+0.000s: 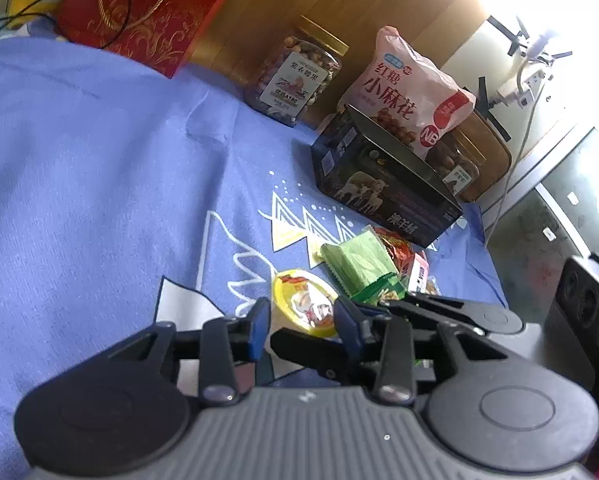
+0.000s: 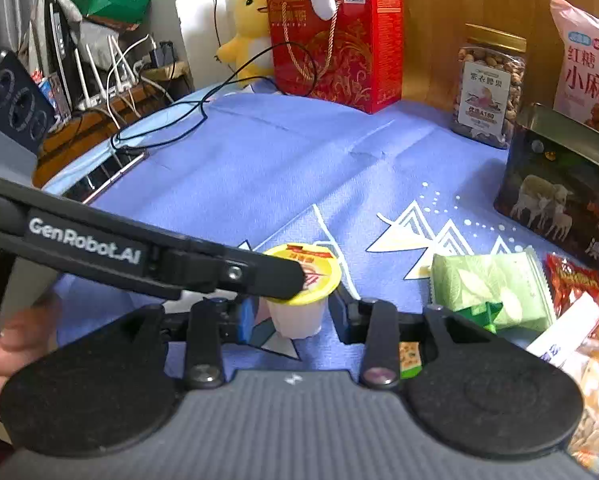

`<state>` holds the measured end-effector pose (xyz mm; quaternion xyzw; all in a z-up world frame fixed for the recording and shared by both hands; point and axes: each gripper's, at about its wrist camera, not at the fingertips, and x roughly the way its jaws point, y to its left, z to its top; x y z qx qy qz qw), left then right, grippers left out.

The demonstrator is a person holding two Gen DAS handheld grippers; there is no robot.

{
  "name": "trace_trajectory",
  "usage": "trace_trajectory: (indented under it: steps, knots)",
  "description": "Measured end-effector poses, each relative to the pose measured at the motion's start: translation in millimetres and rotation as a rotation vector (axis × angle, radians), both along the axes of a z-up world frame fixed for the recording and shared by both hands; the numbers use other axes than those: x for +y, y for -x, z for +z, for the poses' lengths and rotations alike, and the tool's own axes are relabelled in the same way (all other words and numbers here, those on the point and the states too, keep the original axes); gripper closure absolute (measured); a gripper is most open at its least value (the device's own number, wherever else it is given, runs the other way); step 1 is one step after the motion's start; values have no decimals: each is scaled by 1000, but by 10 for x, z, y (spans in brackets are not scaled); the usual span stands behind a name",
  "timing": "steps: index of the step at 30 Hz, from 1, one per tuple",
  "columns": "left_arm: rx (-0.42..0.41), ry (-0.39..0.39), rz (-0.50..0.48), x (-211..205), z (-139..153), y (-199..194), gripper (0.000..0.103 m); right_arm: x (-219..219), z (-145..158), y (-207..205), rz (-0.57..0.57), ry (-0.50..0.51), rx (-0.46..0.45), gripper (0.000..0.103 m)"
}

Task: Organize snacks
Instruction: 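Carry the yogurt cup into the tin box and release it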

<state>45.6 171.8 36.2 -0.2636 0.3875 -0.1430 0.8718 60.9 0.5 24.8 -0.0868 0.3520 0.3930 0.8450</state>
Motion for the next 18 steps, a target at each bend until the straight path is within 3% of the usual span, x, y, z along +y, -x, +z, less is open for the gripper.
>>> trace_trajectory:
  steps: [7, 9, 10, 13, 18]
  knots:
    - [15, 16, 7, 25, -69, -6, 63, 10, -110, 82, -22, -14, -52, 56]
    - [21, 26, -4, 0, -78, -27, 66, 37, -174, 85, -20, -8, -66, 59]
    - [20, 14, -5, -29, -52, -38, 67, 47, -196, 96, -21, -4, -66, 66]
    - [-20, -19, -37, -143, 117, -116, 67, -2, -141, 96, -39, -16, -93, 66]
    - [-141, -92, -136, -562, 631, -551, 67, -334, 239, -132, -112, -68, -177, 66]
